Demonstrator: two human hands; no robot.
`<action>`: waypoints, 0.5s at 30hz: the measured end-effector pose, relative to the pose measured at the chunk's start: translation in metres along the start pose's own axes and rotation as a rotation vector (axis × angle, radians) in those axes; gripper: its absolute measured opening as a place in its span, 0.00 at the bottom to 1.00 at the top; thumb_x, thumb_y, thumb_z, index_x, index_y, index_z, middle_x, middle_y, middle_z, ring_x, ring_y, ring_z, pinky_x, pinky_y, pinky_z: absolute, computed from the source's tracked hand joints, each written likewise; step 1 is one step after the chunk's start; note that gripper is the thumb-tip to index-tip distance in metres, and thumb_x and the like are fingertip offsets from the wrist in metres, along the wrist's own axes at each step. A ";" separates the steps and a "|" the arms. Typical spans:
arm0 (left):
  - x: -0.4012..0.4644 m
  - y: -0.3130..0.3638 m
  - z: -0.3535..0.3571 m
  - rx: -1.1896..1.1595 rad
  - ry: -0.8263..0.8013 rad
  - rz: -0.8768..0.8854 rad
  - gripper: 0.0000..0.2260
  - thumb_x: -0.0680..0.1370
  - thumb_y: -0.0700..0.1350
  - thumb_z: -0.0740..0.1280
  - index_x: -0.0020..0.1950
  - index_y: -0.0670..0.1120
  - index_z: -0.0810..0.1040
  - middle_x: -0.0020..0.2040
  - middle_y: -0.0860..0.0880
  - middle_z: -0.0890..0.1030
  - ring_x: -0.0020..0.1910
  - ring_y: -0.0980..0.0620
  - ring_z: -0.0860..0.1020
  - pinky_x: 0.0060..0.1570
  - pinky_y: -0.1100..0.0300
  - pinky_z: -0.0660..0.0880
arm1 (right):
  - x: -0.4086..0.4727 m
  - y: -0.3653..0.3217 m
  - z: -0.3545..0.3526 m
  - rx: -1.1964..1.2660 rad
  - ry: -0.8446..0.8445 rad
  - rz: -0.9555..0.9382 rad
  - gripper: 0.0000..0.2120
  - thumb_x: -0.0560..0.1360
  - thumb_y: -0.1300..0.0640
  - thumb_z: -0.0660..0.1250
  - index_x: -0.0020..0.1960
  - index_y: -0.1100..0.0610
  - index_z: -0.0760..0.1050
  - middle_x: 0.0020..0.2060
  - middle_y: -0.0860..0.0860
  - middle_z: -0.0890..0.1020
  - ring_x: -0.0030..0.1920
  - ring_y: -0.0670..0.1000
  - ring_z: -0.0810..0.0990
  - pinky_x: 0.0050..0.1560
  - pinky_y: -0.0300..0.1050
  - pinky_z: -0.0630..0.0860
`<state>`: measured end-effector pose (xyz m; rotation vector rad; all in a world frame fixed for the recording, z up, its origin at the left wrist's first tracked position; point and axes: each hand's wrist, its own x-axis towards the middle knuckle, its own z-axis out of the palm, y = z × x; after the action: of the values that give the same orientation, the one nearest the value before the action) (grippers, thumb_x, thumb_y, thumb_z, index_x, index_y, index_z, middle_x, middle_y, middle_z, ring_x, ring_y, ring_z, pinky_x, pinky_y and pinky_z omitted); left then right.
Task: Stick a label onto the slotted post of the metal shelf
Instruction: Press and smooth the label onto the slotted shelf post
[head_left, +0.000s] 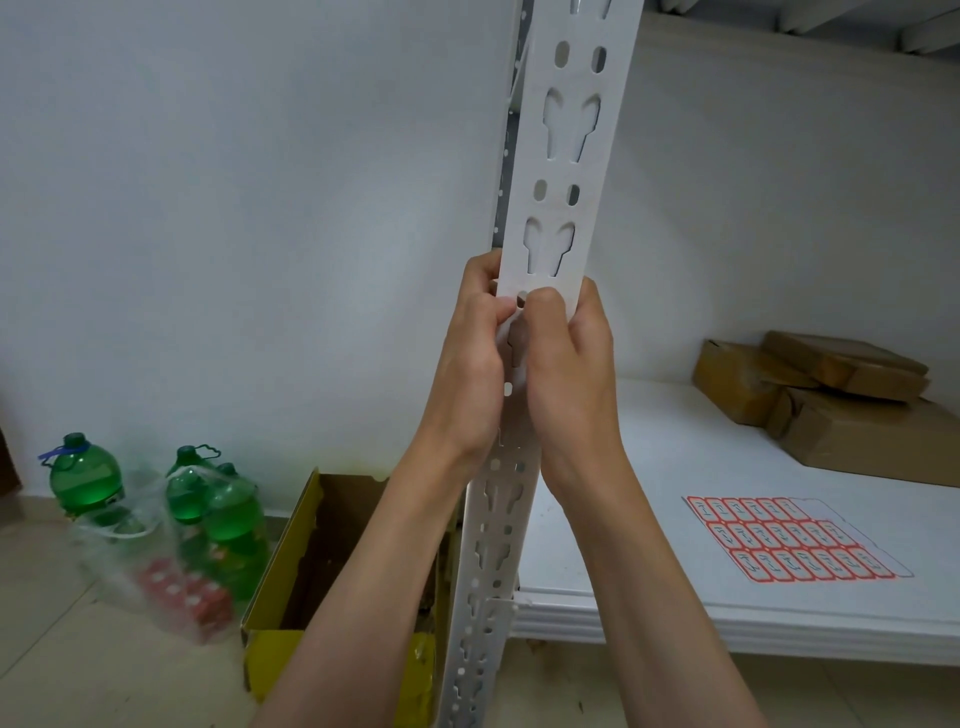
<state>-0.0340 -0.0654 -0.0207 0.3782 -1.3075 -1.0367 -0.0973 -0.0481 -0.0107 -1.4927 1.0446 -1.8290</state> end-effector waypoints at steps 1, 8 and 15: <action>0.000 0.000 0.000 0.003 -0.002 0.002 0.16 0.78 0.48 0.53 0.63 0.46 0.70 0.53 0.48 0.82 0.52 0.49 0.81 0.48 0.55 0.77 | 0.000 -0.001 0.000 -0.001 -0.003 0.003 0.14 0.72 0.49 0.59 0.53 0.55 0.74 0.43 0.52 0.82 0.43 0.52 0.82 0.45 0.52 0.81; 0.001 -0.002 0.000 -0.060 -0.042 0.042 0.11 0.79 0.45 0.52 0.57 0.44 0.69 0.42 0.52 0.80 0.40 0.54 0.79 0.41 0.61 0.74 | -0.004 -0.001 -0.009 0.220 -0.086 0.141 0.10 0.78 0.57 0.58 0.55 0.59 0.73 0.43 0.48 0.81 0.42 0.45 0.79 0.41 0.46 0.74; 0.000 0.000 0.001 0.002 -0.019 0.047 0.13 0.78 0.46 0.53 0.59 0.44 0.71 0.44 0.52 0.81 0.43 0.53 0.80 0.41 0.62 0.75 | -0.005 -0.003 -0.006 0.180 -0.077 0.105 0.05 0.80 0.59 0.58 0.49 0.57 0.72 0.39 0.47 0.79 0.39 0.43 0.78 0.37 0.40 0.75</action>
<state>-0.0346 -0.0656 -0.0204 0.3385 -1.3285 -1.0014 -0.1023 -0.0410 -0.0111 -1.3645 0.8806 -1.7294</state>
